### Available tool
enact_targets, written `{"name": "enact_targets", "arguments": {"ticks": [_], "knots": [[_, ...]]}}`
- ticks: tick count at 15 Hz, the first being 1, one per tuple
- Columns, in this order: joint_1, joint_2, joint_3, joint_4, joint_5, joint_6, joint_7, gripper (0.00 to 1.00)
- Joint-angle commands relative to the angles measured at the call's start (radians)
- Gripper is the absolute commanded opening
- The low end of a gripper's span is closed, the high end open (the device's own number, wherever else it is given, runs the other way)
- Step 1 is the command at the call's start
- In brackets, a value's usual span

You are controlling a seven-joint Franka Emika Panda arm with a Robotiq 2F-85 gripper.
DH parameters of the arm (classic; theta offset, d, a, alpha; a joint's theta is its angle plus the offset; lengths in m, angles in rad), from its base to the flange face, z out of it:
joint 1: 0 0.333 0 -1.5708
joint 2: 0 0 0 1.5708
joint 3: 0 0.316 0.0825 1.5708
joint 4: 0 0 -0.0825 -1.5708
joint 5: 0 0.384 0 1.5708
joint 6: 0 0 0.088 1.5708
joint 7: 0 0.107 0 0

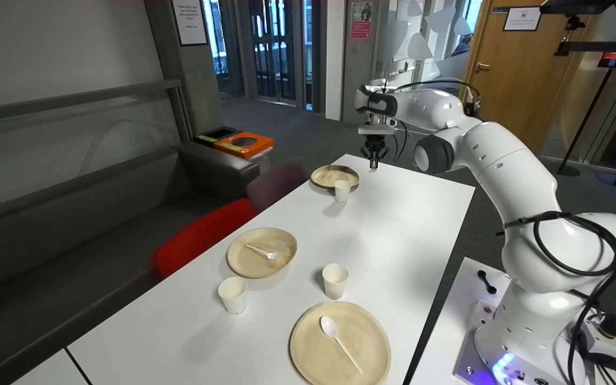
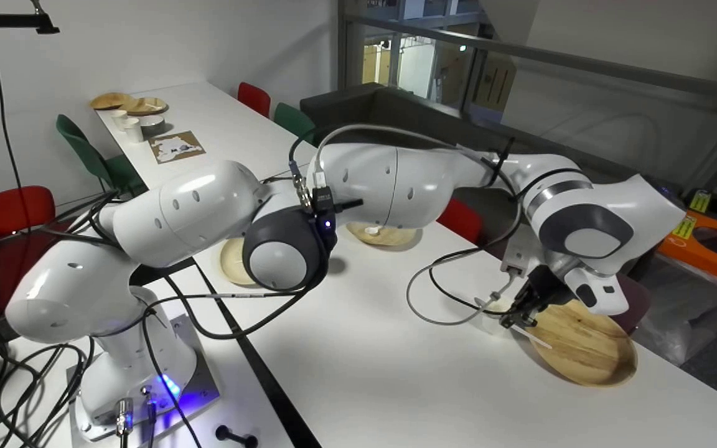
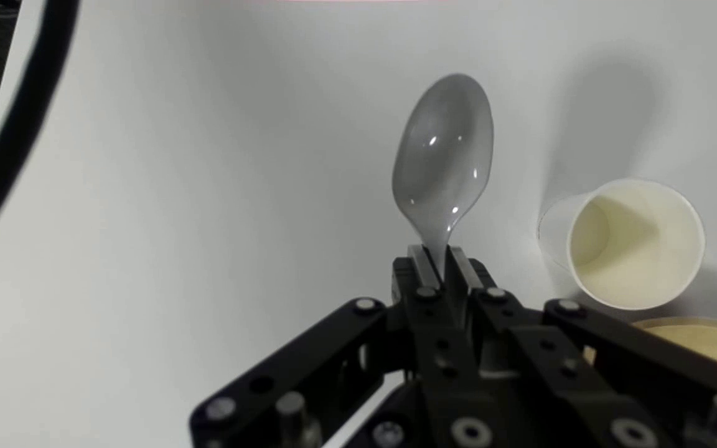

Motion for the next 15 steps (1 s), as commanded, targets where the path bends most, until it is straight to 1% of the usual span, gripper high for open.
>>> {"name": "enact_targets", "arguments": {"ticks": [1, 3, 6, 8, 11, 14, 15], "knots": [[-0.039, 0.061, 0.045, 0.1, 0.003, -0.011, 0.106, 0.02], [-0.05, 0.091, 0.062, 0.129, 0.002, 0.007, 0.136, 0.02], [-0.044, 0.129, 0.063, 0.179, -0.059, -0.013, 0.046, 0.02], [-0.045, 0.151, 0.064, 0.211, -0.08, 0.006, 0.037, 0.02], [-0.042, 0.19, 0.063, 0.266, -0.106, 0.093, 0.064, 0.02], [-0.044, 0.229, 0.075, 0.311, -0.116, 0.237, 0.091, 0.02], [-0.042, 0.232, 0.08, 0.304, -0.117, 0.294, 0.098, 0.02]]}}
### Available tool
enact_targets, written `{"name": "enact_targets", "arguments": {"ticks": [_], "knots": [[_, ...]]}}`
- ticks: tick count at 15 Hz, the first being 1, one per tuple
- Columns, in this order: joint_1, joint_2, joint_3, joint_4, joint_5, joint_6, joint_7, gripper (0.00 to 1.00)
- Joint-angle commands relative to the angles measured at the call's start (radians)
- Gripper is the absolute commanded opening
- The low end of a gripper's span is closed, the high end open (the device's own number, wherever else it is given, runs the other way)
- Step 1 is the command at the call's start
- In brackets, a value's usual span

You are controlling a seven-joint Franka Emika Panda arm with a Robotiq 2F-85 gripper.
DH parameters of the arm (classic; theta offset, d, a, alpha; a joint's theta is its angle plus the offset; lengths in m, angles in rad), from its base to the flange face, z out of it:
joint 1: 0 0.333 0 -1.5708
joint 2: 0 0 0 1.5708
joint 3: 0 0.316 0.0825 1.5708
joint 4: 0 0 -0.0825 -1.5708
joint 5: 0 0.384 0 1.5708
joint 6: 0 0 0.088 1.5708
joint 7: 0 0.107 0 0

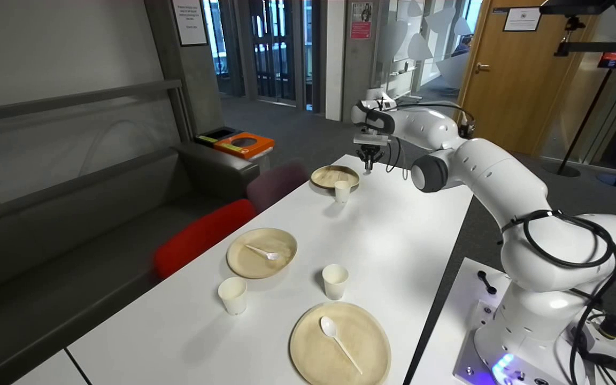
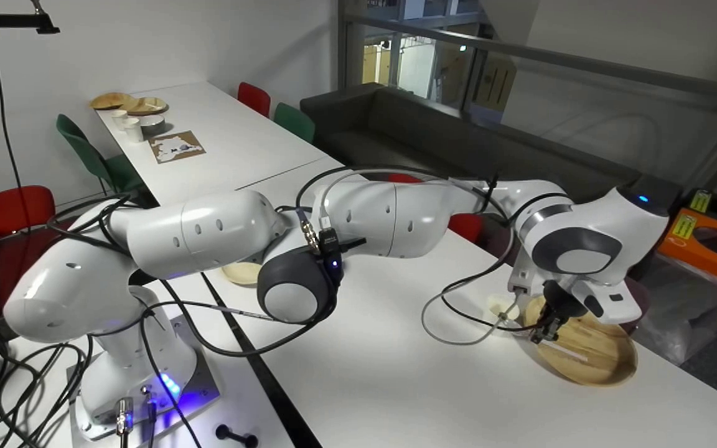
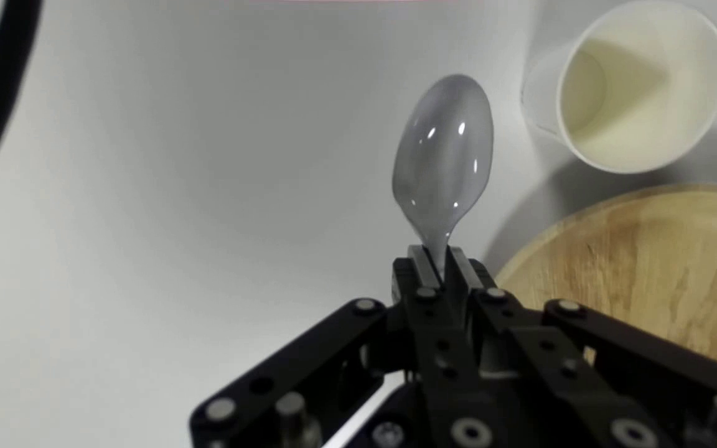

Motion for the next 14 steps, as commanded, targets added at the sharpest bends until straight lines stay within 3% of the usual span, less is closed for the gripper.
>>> {"name": "enact_targets", "arguments": {"ticks": [1, 9, 14], "knots": [[-0.002, 0.02, 0.035, 0.008, -0.026, 0.184, 0.03, 0.02], [0.007, 0.071, 0.051, 0.003, -0.027, 0.38, 0.078, 0.02], [0.036, 0.095, -0.009, 0.007, -0.094, 0.53, 0.269, 0.02]]}}
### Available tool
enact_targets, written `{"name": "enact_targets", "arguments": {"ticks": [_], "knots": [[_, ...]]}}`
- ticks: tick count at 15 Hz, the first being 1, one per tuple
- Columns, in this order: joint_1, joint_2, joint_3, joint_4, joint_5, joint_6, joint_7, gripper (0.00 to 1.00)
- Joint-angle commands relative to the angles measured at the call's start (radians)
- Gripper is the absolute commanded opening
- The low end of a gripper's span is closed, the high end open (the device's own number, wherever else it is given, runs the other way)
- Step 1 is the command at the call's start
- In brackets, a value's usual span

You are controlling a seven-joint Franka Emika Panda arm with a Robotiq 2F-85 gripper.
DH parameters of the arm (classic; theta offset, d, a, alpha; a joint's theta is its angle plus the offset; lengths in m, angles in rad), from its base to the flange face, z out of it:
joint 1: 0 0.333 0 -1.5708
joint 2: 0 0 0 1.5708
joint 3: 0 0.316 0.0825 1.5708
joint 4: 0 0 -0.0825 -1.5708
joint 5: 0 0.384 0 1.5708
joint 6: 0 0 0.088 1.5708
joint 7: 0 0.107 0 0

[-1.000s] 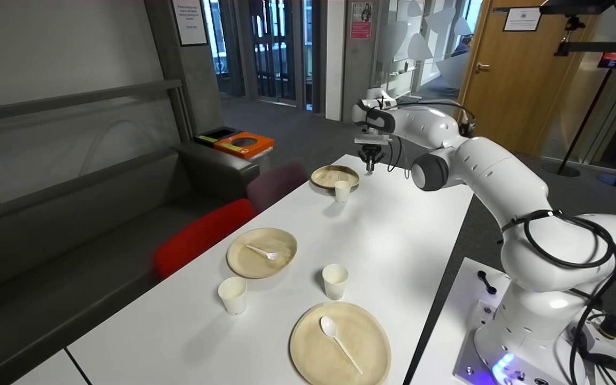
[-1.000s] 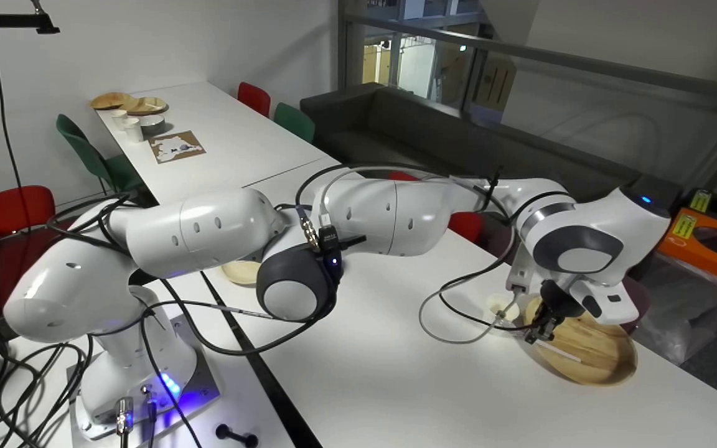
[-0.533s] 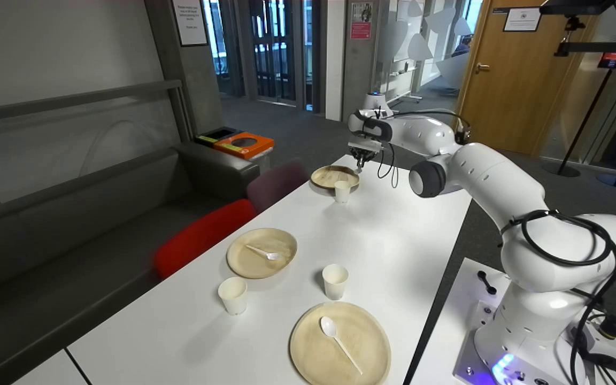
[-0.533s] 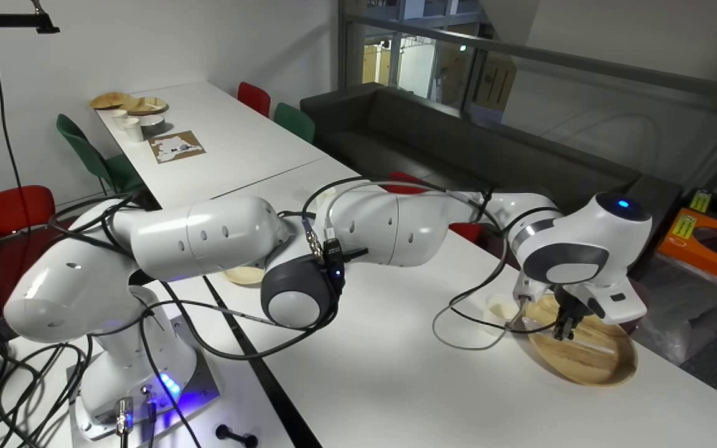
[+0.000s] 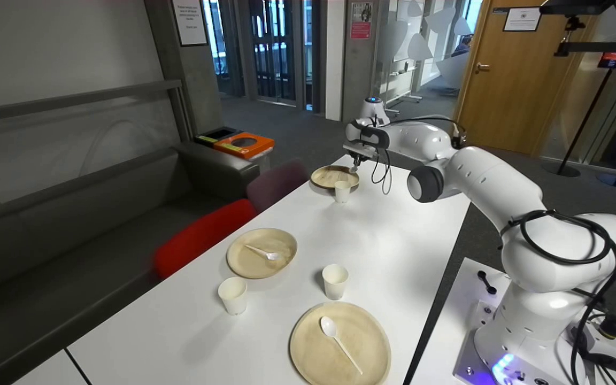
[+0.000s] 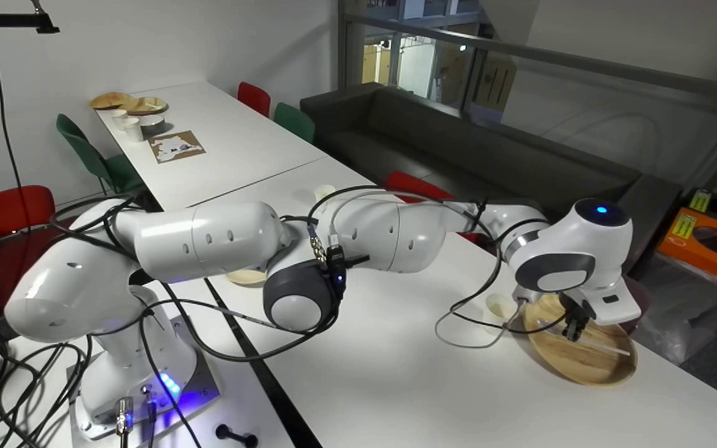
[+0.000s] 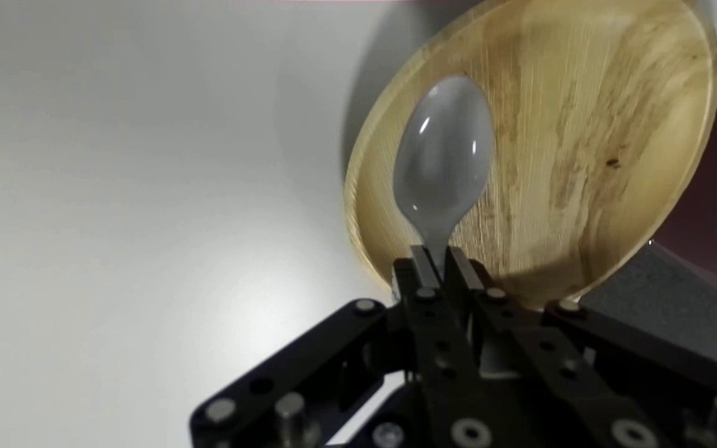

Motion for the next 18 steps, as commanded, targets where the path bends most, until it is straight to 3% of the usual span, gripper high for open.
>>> {"name": "enact_targets", "arguments": {"ticks": [1, 7, 13, 14, 18], "knots": [[0.027, 0.008, -0.053, 0.002, -0.077, 0.095, 0.161, 0.02], [0.068, 0.008, -0.149, -0.006, -0.189, 0.117, 0.48, 0.02], [0.045, -0.009, -0.043, -0.018, -0.112, -0.112, 0.612, 0.02], [0.048, -0.044, -0.034, -0.09, -0.084, -0.093, 0.631, 0.02], [0.014, -0.034, 0.017, -0.088, 0.001, -0.087, 0.724, 0.02]]}}
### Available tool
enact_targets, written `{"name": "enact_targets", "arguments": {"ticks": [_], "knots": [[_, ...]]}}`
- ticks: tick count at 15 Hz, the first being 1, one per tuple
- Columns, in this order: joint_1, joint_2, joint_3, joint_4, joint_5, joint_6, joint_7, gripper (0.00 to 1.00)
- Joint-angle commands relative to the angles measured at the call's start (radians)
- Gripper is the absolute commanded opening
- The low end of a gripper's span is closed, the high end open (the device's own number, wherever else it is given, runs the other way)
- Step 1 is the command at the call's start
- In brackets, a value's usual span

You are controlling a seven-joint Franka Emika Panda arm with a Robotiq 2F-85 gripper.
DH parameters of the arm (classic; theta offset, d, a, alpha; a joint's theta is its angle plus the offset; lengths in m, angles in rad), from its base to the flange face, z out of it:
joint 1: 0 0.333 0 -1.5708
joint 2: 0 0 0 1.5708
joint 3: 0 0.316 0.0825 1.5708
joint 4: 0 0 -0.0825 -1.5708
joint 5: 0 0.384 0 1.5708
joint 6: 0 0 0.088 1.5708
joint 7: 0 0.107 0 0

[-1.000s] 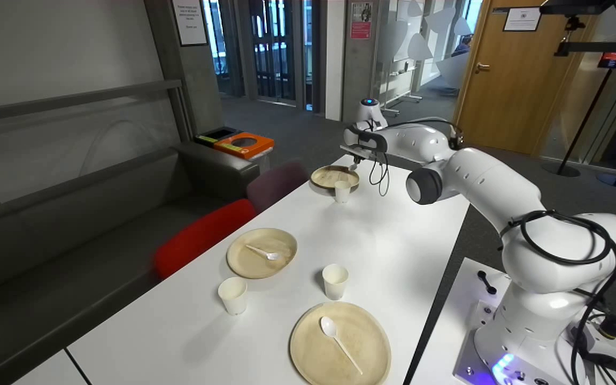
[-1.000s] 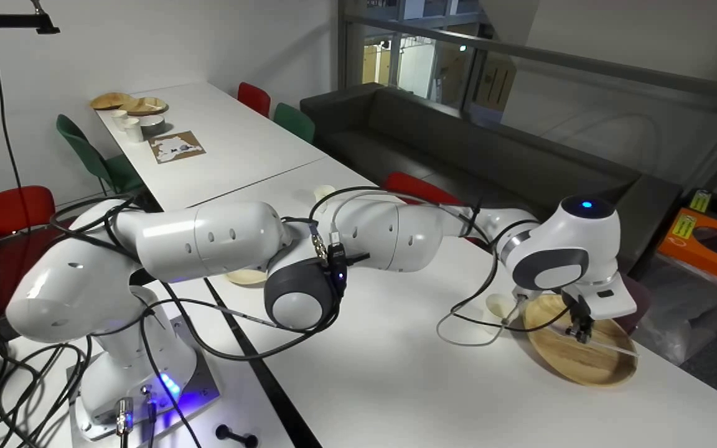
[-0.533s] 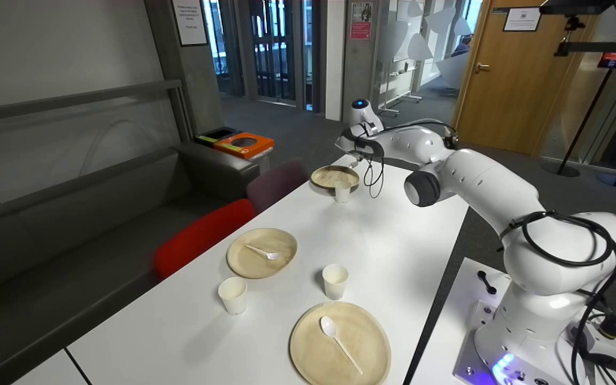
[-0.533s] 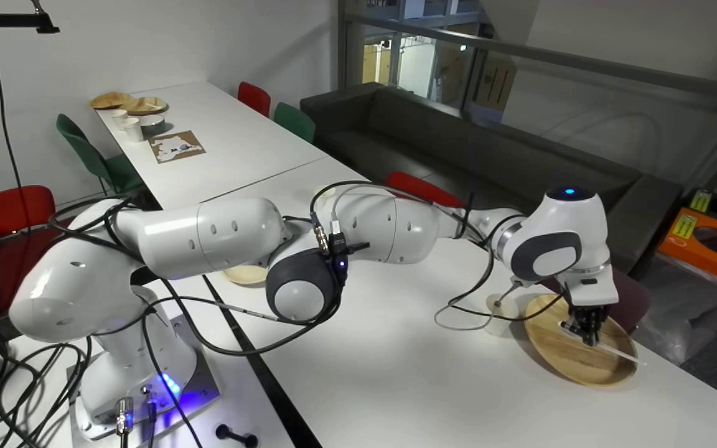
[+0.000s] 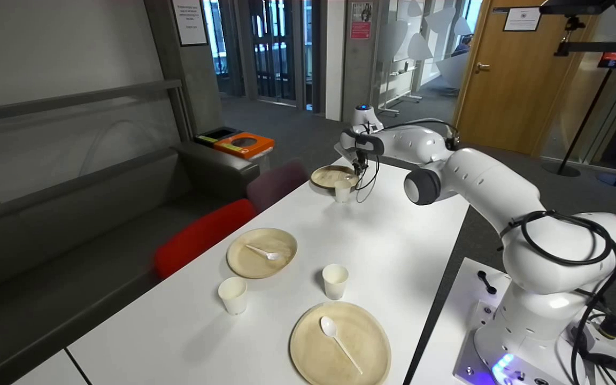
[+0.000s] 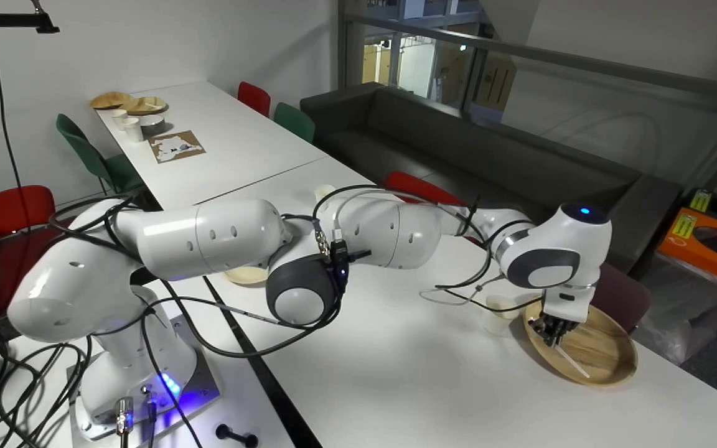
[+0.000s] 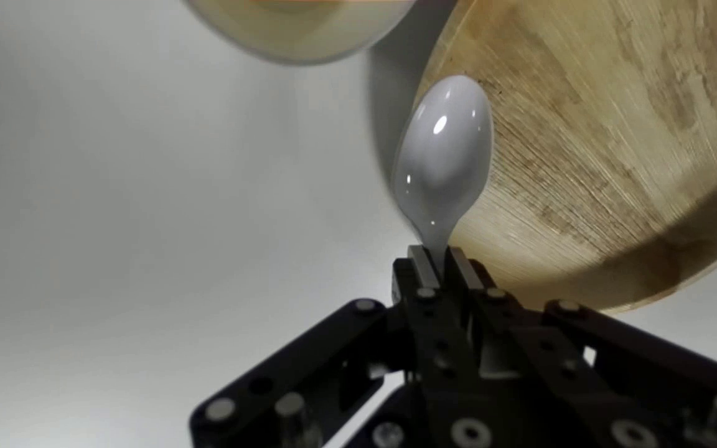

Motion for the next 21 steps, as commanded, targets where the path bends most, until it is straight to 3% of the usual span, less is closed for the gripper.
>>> {"name": "enact_targets", "arguments": {"ticks": [1, 2, 3, 5, 6, 7, 8, 9, 10, 11, 12, 13, 14, 15, 16, 17, 18, 21], "knots": [[-0.048, 0.015, 0.06, 0.06, 0.064, -0.067, 0.091, 0.02], [-0.057, 0.016, 0.071, 0.062, 0.077, -0.072, 0.122, 0.02], [-0.056, -0.046, 0.075, -0.056, 0.101, -0.025, 0.146, 0.02], [-0.075, -0.039, 0.089, -0.052, 0.133, -0.007, 0.21, 0.02], [-0.094, 0.028, 0.108, 0.067, 0.137, -0.05, 0.253, 0.02], [-0.101, 0.033, 0.118, 0.071, 0.147, -0.041, 0.289, 0.02], [-0.098, -0.025, 0.12, -0.042, 0.168, 0.025, 0.315, 0.02], [-0.102, -0.019, 0.128, -0.04, 0.181, 0.046, 0.35, 0.02], [-0.114, 0.05, 0.144, 0.075, 0.18, 0.017, 0.398, 0.02], [-0.109, -0.009, 0.143, -0.04, 0.202, 0.082, 0.424, 0.02], [-0.111, -0.003, 0.148, -0.036, 0.211, 0.108, 0.464, 0.02], [-0.118, 0.067, 0.161, 0.079, 0.205, 0.096, 0.513, 0.02], [-0.112, 0.013, 0.157, -0.03, 0.225, 0.176, 0.536, 0.02], [-0.111, 0.022, 0.163, -0.025, 0.229, 0.218, 0.563, 0.02], [-0.113, 0.091, 0.173, 0.089, 0.217, 0.221, 0.598, 0.02], [-0.111, 0.1, 0.176, 0.094, 0.216, 0.258, 0.619, 0.02], [-0.102, 0.052, 0.172, -0.008, 0.229, 0.354, 0.623, 0.02], [-0.089, 0.081, 0.171, -0.01, 0.22, 0.522, 0.658, 0.02]]}}
